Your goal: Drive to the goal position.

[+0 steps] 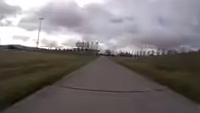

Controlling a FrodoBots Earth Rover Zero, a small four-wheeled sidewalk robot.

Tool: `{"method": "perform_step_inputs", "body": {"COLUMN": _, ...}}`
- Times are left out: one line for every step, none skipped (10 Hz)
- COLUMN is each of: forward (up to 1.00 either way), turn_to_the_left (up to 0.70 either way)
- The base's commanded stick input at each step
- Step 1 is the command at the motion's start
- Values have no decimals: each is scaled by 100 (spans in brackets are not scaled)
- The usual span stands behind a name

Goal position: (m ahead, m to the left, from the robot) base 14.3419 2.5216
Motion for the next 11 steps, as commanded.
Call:
{"method": "perform_step_inputs", "body": {"forward": 100, "turn_to_the_left": 1}}
{"method": "perform_step_inputs", "body": {"forward": 100, "turn_to_the_left": 1}}
{"method": "perform_step_inputs", "body": {"forward": 100, "turn_to_the_left": 1}}
{"method": "perform_step_inputs", "body": {"forward": 100, "turn_to_the_left": 1}}
{"method": "perform_step_inputs", "body": {"forward": 100, "turn_to_the_left": 1}}
{"method": "perform_step_inputs", "body": {"forward": 100, "turn_to_the_left": 1}}
{"method": "perform_step_inputs", "body": {"forward": 100, "turn_to_the_left": 1}}
{"method": "perform_step_inputs", "body": {"forward": 100, "turn_to_the_left": 1}}
{"method": "perform_step_inputs", "body": {"forward": 100, "turn_to_the_left": 1}}
{"method": "perform_step_inputs", "body": {"forward": 100, "turn_to_the_left": 1}}
{"method": "perform_step_inputs", "body": {"forward": 100, "turn_to_the_left": 1}}
